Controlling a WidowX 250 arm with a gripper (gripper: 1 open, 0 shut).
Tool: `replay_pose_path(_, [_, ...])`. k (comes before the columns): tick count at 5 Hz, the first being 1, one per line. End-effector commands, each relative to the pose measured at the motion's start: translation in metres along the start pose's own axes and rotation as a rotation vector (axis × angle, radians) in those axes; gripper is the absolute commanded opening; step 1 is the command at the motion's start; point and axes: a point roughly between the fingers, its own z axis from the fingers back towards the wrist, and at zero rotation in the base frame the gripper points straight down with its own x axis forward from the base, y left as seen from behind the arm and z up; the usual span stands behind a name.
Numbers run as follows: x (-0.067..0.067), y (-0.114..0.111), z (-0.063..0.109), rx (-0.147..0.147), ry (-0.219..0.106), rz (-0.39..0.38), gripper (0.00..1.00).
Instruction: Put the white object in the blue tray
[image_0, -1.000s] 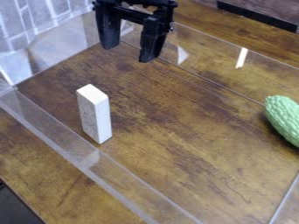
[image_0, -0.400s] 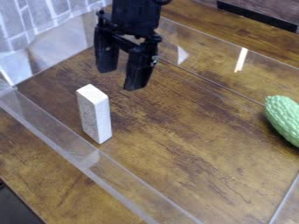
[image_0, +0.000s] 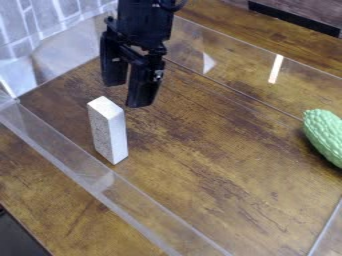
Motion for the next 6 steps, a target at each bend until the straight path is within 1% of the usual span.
replay_pose_path(1, [-0.004, 0.006, 0.004, 0.017, -0.018, -0.044, 1.00])
replay_pose_path(2, [-0.009, 0.008, 0.000, 0.026, -0.008, -0.093, 1.00])
replay_pose_path(3, [-0.012, 0.011, -0.005, 0.031, 0.002, -0.126, 1.00])
replay_pose_path(5, [-0.017, 0.020, -0.014, 0.033, 0.023, -0.150, 1.00])
replay_pose_path(6, [-0.019, 0.027, -0.019, 0.032, 0.034, -0.147, 1.00])
